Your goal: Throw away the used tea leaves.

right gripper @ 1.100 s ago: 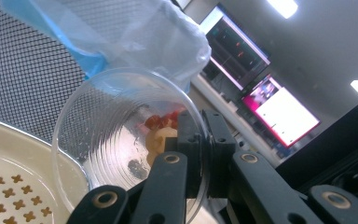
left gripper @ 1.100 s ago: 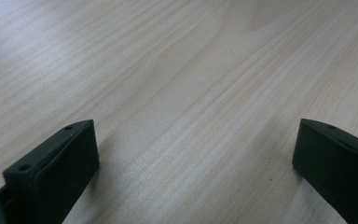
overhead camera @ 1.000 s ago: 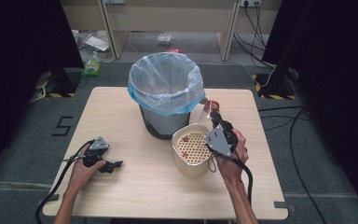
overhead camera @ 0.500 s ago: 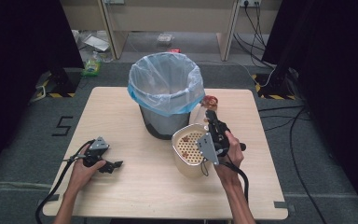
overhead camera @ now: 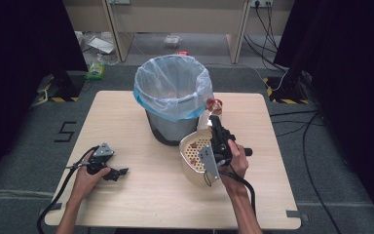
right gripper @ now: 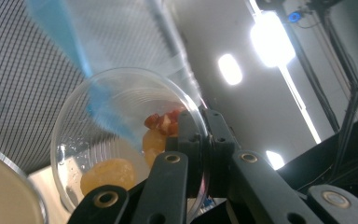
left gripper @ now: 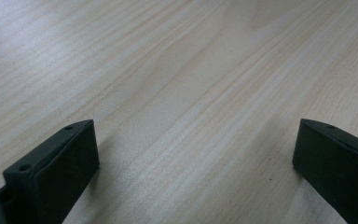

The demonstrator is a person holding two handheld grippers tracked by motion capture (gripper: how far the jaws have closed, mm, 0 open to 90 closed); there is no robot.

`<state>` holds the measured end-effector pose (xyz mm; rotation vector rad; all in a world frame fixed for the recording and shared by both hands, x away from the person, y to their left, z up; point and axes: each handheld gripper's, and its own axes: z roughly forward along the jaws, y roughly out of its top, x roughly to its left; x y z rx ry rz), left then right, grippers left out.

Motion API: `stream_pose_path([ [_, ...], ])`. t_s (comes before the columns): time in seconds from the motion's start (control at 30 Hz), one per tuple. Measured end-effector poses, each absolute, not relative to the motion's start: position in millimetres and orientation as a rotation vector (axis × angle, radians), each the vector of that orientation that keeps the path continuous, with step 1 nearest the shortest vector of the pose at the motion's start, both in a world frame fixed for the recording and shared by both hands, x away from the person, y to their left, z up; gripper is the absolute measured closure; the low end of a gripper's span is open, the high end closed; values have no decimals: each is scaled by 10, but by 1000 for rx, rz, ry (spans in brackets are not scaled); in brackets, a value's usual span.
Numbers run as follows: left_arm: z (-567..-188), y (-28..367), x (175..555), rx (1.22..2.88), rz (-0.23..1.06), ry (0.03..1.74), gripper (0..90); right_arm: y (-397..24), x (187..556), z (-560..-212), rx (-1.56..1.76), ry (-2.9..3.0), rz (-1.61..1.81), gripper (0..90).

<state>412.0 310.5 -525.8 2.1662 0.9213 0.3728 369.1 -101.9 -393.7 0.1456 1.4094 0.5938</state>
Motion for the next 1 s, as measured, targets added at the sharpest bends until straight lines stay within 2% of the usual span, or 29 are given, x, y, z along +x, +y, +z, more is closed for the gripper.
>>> stream_pose_path([
  [0.53,-5257,3105,4121,2167,373,921,0,-1001,3699,-4106,125,1403,545,880],
  [1.0,-5257,3104,4122,2167,372,921,0,-1008,3673,-4117,106,1343,527,880],
])
